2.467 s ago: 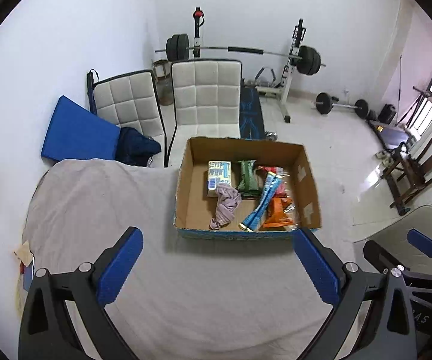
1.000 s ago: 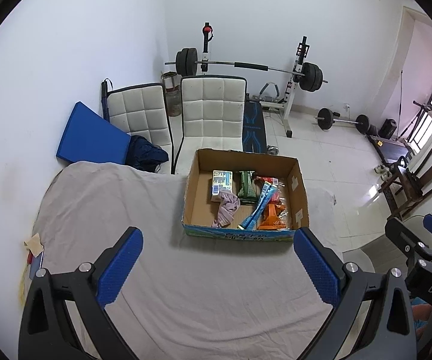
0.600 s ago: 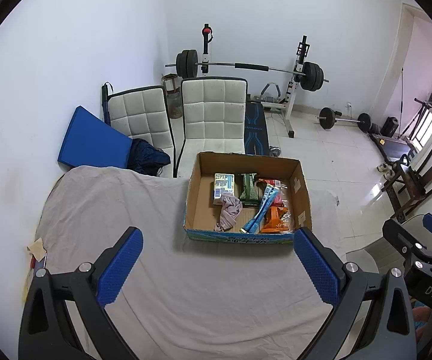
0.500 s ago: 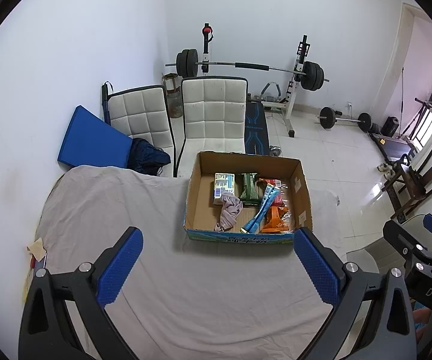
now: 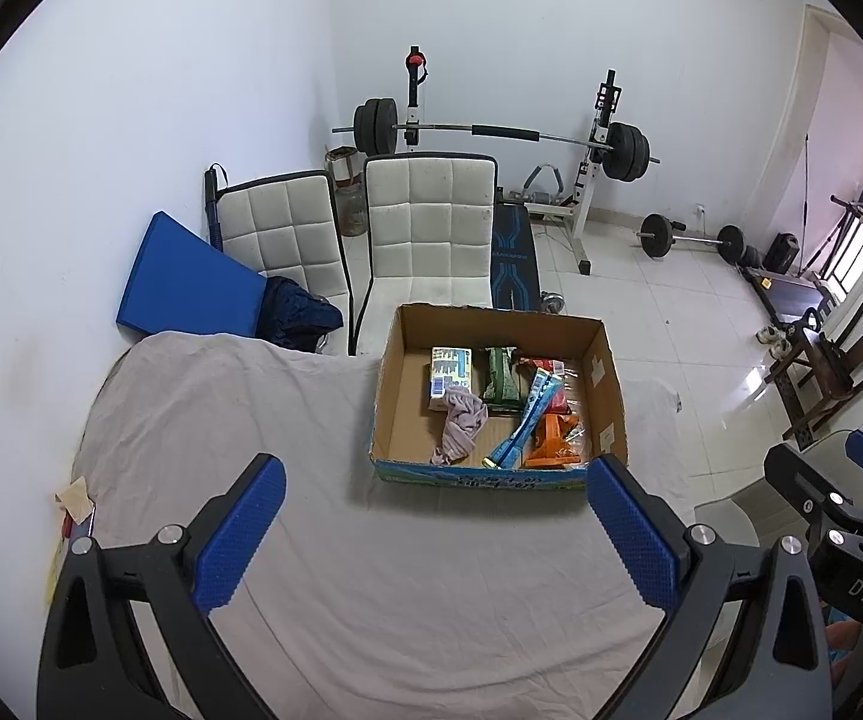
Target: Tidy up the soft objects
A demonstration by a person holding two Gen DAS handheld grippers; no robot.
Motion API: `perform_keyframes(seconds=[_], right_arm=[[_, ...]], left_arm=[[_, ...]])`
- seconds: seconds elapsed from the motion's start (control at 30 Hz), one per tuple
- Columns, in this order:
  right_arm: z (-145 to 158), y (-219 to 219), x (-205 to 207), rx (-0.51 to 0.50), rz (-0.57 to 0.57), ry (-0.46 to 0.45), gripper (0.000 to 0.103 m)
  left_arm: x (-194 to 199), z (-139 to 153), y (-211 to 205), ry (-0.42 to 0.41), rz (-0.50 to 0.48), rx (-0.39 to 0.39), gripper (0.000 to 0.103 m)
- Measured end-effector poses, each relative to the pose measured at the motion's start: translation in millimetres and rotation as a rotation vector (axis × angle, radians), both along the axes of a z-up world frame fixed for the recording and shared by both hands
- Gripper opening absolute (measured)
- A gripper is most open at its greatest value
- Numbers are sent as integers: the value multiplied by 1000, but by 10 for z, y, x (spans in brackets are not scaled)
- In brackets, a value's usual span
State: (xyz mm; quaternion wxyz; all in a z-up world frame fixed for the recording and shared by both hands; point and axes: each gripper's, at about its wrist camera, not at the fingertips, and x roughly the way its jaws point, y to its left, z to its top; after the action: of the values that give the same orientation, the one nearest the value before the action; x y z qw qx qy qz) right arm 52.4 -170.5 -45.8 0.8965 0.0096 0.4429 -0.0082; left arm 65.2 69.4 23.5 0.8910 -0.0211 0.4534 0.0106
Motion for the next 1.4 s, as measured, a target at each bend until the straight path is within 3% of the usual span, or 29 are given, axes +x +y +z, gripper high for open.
perform_keyframes(seconds=[1.4], right_arm=[[6,4,-32,-3,6,-4,103]], left_arm=[[-45,-90,56,1,-16,-1,103]])
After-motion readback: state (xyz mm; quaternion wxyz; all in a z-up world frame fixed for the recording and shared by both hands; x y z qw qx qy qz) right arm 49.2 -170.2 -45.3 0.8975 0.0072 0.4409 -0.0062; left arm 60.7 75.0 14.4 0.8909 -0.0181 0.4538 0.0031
